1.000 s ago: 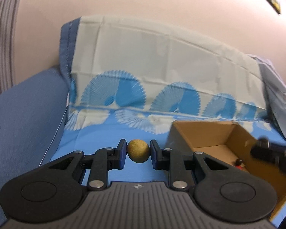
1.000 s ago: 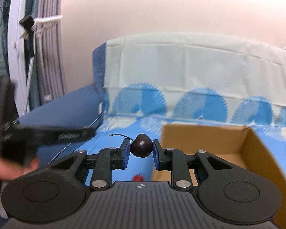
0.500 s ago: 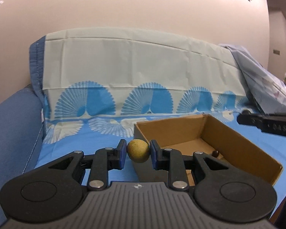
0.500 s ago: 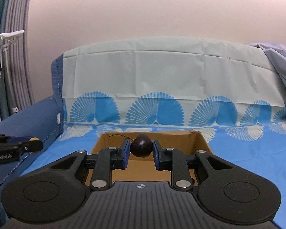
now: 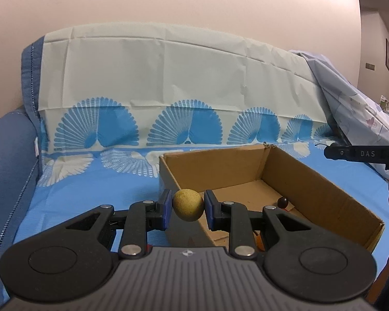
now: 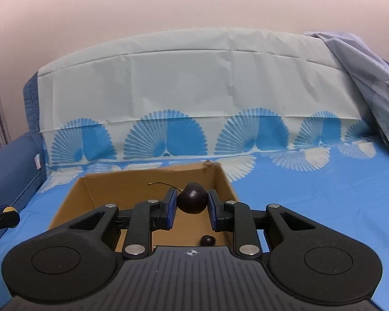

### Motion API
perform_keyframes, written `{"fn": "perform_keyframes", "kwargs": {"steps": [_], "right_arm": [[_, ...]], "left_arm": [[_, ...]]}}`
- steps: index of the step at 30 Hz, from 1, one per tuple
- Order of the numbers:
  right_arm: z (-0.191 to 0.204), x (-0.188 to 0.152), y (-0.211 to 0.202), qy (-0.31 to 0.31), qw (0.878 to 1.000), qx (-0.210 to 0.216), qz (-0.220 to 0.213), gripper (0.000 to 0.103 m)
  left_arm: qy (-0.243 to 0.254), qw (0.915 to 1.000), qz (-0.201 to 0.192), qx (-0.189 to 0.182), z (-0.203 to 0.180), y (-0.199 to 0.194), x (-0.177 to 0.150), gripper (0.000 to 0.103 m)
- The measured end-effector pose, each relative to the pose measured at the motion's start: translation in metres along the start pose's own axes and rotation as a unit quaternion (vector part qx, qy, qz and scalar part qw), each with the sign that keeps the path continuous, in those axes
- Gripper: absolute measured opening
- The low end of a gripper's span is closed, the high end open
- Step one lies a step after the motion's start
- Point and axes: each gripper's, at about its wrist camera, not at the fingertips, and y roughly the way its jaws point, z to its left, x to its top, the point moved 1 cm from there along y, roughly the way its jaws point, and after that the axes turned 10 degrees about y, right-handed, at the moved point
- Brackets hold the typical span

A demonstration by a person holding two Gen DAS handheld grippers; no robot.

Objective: Organize fruits
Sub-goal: 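Carry the yellow ball and dark cherry over the cardboard box with both tools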

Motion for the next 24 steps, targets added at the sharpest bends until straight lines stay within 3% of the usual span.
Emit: {"fn": "perform_keyframes", "kwargs": {"steps": [6,24], "right_arm": [[-0.003,-0.006,0.001,-0.019,1.000,-0.010,-0.003,0.026],[-0.007,-0.005,0.003,0.002,0.999,-0.029,-0.015,0.026]], "left_arm": [[0.003,0.9999,0.002,-0.011,-0.009,0.014,0.000,0.029],[0.038,0.9991,-0.005,-0.018,-0.022,0.015,-0.003,0.029]]}}
